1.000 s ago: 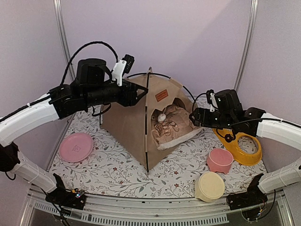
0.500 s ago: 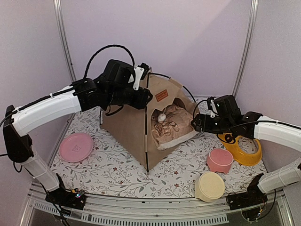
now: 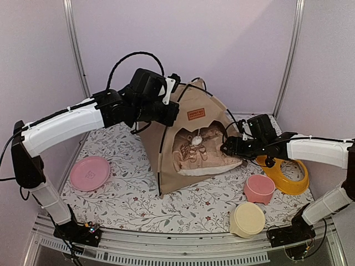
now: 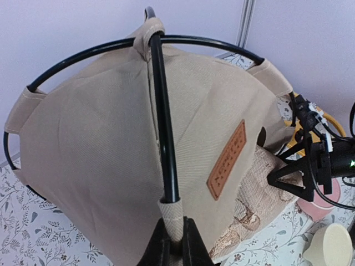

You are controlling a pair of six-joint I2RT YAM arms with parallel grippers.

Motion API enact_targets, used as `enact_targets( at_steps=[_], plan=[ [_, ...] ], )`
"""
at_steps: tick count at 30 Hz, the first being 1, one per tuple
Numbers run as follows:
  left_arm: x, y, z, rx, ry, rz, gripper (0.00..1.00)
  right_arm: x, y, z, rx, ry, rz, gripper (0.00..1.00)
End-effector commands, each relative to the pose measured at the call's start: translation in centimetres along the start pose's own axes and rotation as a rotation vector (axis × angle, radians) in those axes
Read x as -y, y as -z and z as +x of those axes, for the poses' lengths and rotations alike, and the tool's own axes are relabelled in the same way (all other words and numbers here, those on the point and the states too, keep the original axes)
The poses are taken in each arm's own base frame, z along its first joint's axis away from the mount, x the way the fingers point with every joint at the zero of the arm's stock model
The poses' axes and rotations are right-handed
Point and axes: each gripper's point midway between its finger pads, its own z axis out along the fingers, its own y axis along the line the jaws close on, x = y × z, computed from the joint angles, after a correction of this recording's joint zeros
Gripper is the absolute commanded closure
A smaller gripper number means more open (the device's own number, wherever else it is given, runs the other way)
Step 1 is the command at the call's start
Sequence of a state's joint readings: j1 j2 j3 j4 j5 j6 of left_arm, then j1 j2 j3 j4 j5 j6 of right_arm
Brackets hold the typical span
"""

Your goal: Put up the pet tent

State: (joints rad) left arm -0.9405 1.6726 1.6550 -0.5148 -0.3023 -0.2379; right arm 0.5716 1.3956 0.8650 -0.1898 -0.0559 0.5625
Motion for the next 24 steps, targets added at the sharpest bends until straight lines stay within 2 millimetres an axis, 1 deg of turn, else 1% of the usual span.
enact_targets(
  at_steps=[1,4,6,7,10,12,13,15,17,19,20,21,23,24],
  plan=[
    [1.7,-0.5,1.5,-0.054,-0.078,0.064,1.0,-2.4,-1.1,-0.6,-0.018,-0.026,-0.109,0.19],
    [1.8,-0.5,1.5,-0.056,-0.065,0.07,1.0,-4.0,-1.1,-0.7,-0.008,-0.038,-0.154,0.23],
    [2.1,-0.4,1.5,-0.056,-0.05,0.085,1.0,-5.2,-0.7,-1.0,0.02,-0.03,-0.17,0.3],
    [2.2,-0.5,1.6,-0.058,-0.042,0.094,1.0,-5.8,-0.6,-1.1,0.036,-0.027,-0.18,0.36],
    [2.7,-0.6,1.9,-0.063,-0.024,0.116,1.0,-7.1,-0.3,-1.6,0.081,-0.016,-0.186,0.66],
    [2.8,-0.6,2.2,-0.07,-0.015,0.126,1.0,-8.5,0.2,-2.0,0.119,0.004,-0.193,0.85],
    [2.9,-0.6,2.2,-0.071,-0.011,0.131,1.0,-9.3,0.5,-2.4,0.148,0.024,-0.198,0.92],
    [3.0,-0.3,2.2,-0.067,0.0,0.144,1.0,-11.4,1.3,-2.9,0.22,0.077,-0.216,0.98],
    [3.1,0.2,1.9,-0.051,0.016,0.159,1.0,-14.1,1.9,-2.7,0.293,0.184,-0.228,1.0],
    [3.4,0.7,1.5,-0.041,0.028,0.181,1.0,-15.2,1.4,-2.7,0.351,0.306,-0.175,1.0],
    [3.5,0.9,1.3,-0.037,0.032,0.192,1.0,-15.0,0.6,-2.8,0.361,0.338,-0.13,1.0],
    [3.7,1.2,1.1,-0.033,0.037,0.203,1.0,-14.2,-0.4,-2.9,0.364,0.365,-0.066,1.0],
    [3.9,1.9,0.5,-0.018,0.045,0.226,1.0,-11.3,-2.9,-3.1,0.331,0.365,0.073,1.0],
    [3.9,2.3,0.1,-0.01,0.049,0.233,1.0,-9.5,-4.0,-3.3,0.305,0.354,0.142,1.0]
  ],
)
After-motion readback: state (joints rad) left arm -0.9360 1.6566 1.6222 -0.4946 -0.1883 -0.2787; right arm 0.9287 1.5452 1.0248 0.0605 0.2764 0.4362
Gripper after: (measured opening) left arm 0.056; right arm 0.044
